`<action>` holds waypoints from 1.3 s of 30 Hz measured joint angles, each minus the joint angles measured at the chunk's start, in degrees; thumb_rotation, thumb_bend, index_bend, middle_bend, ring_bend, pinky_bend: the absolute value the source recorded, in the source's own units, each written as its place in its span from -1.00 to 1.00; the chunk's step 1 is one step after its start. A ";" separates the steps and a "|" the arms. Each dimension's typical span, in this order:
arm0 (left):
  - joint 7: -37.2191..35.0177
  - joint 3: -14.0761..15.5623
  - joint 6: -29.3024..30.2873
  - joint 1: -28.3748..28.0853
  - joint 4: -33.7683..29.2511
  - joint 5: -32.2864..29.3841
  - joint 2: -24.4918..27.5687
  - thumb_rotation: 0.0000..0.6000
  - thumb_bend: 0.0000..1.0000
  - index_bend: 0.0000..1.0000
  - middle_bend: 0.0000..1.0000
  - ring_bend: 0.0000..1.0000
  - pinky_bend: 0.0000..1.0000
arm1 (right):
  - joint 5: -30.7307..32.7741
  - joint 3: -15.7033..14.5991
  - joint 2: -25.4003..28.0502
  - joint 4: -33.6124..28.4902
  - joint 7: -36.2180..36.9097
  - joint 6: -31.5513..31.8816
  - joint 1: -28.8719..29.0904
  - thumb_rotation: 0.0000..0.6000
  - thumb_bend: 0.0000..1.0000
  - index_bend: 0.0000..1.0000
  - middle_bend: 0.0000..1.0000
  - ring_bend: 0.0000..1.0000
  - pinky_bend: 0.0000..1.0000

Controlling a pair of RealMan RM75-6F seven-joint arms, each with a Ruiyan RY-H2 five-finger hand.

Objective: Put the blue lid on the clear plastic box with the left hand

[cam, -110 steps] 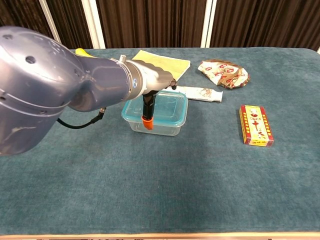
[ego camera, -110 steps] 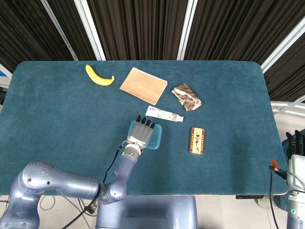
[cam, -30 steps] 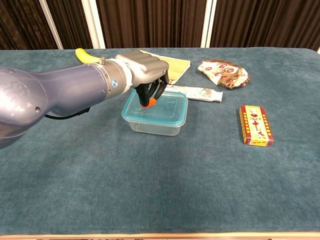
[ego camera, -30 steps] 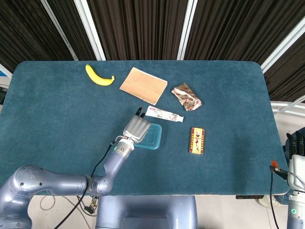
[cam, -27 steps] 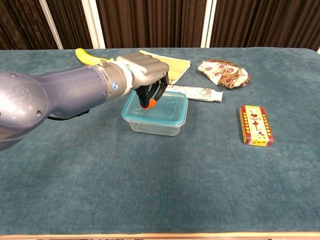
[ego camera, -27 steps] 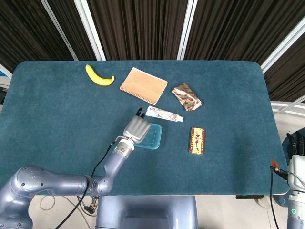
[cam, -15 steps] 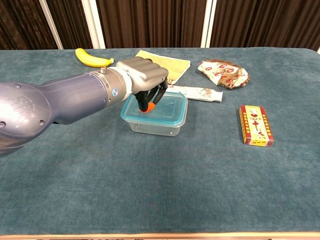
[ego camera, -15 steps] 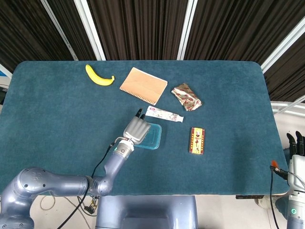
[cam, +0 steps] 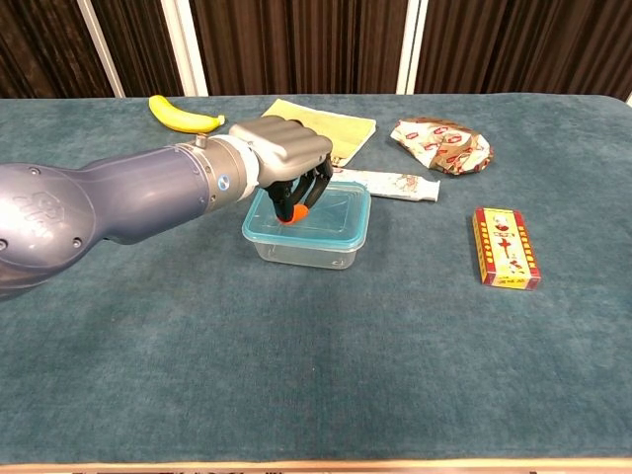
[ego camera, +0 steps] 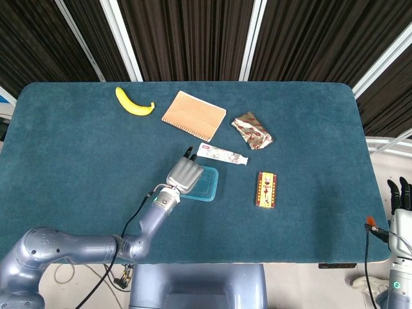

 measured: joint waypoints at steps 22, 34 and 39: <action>1.76 -1.05 2.94 0.45 -1.89 1.18 -0.62 1.00 -0.21 0.03 -0.20 -0.74 -0.94 | -0.30 -0.06 -0.05 0.10 0.01 0.15 0.01 1.00 -0.41 -0.77 -0.94 -0.98 -1.00; 2.68 -2.91 5.47 0.70 -8.32 2.08 2.46 1.00 -0.22 0.09 -0.14 -0.77 -0.94 | -0.06 0.01 -0.12 0.00 -0.09 0.18 -0.03 1.00 -0.41 -0.77 -0.94 -0.98 -1.00; 1.36 -4.90 5.03 -0.26 -6.56 3.01 1.94 1.00 -0.08 0.26 0.01 -0.74 -0.94 | 0.10 0.02 -0.13 0.02 -0.11 0.09 -0.03 1.00 -0.41 -0.77 -0.94 -0.98 -1.00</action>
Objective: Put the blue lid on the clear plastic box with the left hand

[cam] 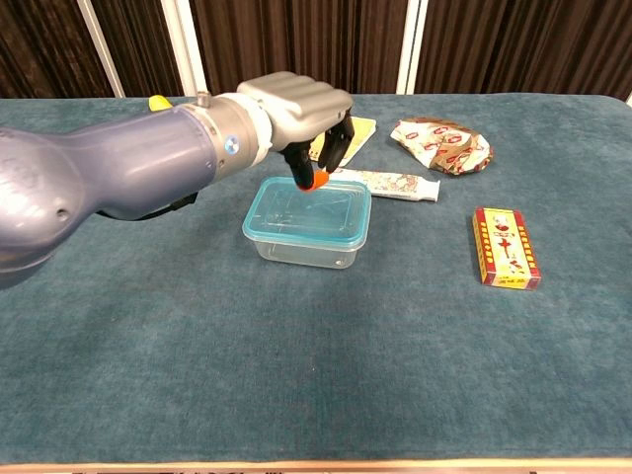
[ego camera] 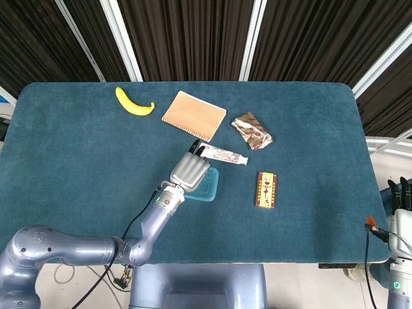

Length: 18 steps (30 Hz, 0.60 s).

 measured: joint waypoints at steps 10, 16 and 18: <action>0.39 -2.18 -2.02 -2.96 7.85 -1.15 -3.76 1.00 -0.02 0.35 0.07 -0.73 -0.94 | 0.35 0.10 0.08 -0.08 0.16 -0.27 0.03 1.00 -0.41 -0.77 -0.94 -0.98 -1.00; -0.13 -2.70 -3.99 -4.38 11.68 -0.82 -5.94 1.00 -0.02 0.36 0.07 -0.73 -0.94 | 0.49 0.14 0.13 -0.14 0.16 -0.32 0.04 1.00 -0.41 -0.77 -0.94 -0.98 -1.00; -0.27 -2.68 -4.58 -4.72 13.08 -0.69 -6.68 1.00 -0.02 0.36 0.07 -0.73 -0.94 | 0.58 0.16 0.14 -0.18 0.24 -0.34 0.02 1.00 -0.41 -0.77 -0.94 -0.98 -1.00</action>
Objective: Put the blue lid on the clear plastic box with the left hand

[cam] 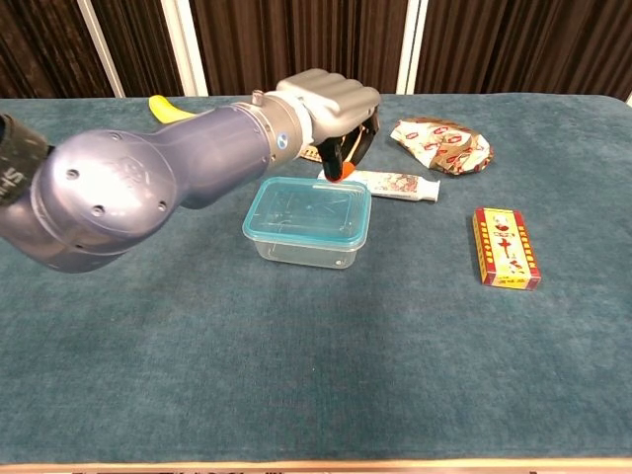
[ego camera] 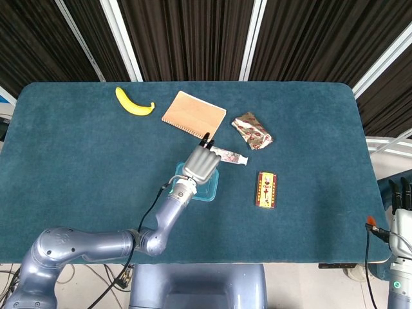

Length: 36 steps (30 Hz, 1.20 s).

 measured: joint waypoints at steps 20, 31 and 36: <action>0.55 0.51 -3.70 -1.86 8.90 0.63 -5.47 1.00 -0.02 0.36 0.06 -0.73 -0.94 | 0.28 -0.22 0.57 -0.31 0.58 -0.98 0.09 1.00 -0.41 -0.77 -0.94 -0.98 -1.00; -0.26 1.47 -5.65 -1.72 12.11 2.35 -7.31 1.00 -0.02 0.36 0.06 -0.73 -0.94 | 0.53 -0.07 0.57 -0.34 0.81 -0.85 0.07 1.00 -0.41 -0.77 -0.94 -0.98 -1.00; -0.35 1.79 -5.83 -1.43 13.16 3.21 -8.01 1.00 -0.02 0.36 0.06 -0.73 -0.94 | 0.44 -0.06 0.56 -0.26 1.02 -0.82 0.08 1.00 -0.41 -0.77 -0.94 -0.98 -1.00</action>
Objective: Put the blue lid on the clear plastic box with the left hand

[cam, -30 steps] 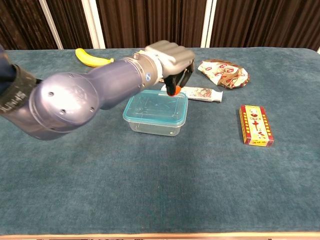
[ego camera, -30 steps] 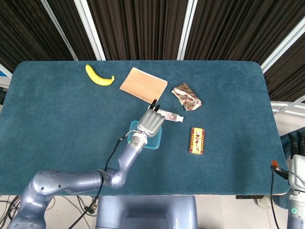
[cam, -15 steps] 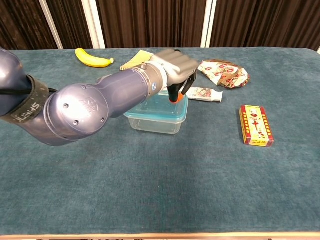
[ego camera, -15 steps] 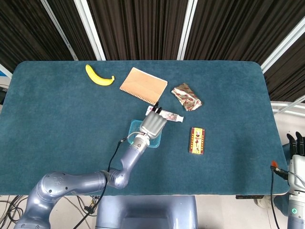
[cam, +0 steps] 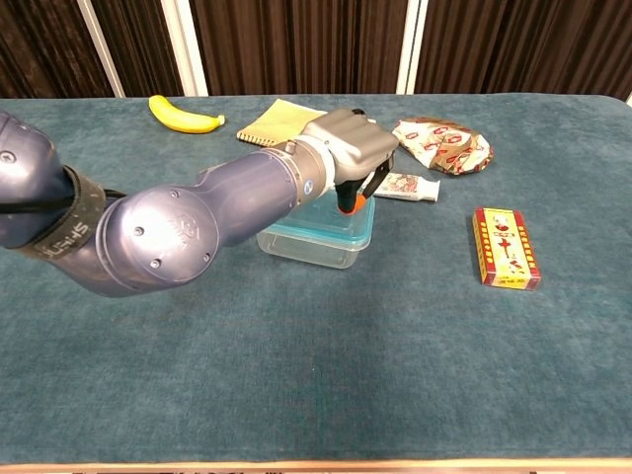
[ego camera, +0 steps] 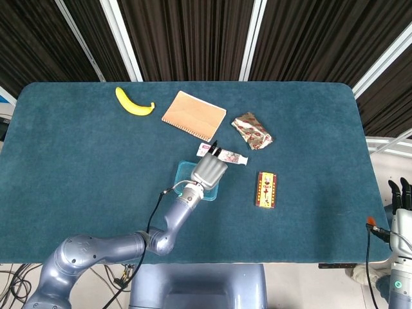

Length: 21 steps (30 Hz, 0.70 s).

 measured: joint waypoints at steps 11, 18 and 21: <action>0.56 0.29 -0.77 1.21 1.18 -0.24 -0.48 1.00 -0.02 0.36 0.06 -0.73 -0.94 | -0.17 -0.09 0.05 -0.02 -0.02 0.11 -0.01 1.00 -0.41 -0.77 -0.94 -0.98 -1.00; 0.76 0.79 -1.48 2.07 1.89 -0.06 -0.61 1.00 -0.02 0.36 0.06 -0.73 -0.94 | -0.27 -0.08 0.01 -0.03 -0.16 0.30 -0.02 1.00 -0.41 -0.77 -0.94 -0.98 -1.00; 0.92 0.82 -1.31 2.25 1.58 0.13 -0.53 1.00 -0.02 0.36 0.06 -0.73 -0.94 | -0.34 -0.08 -0.01 0.01 -0.21 0.37 -0.02 1.00 -0.41 -0.77 -0.94 -0.98 -1.00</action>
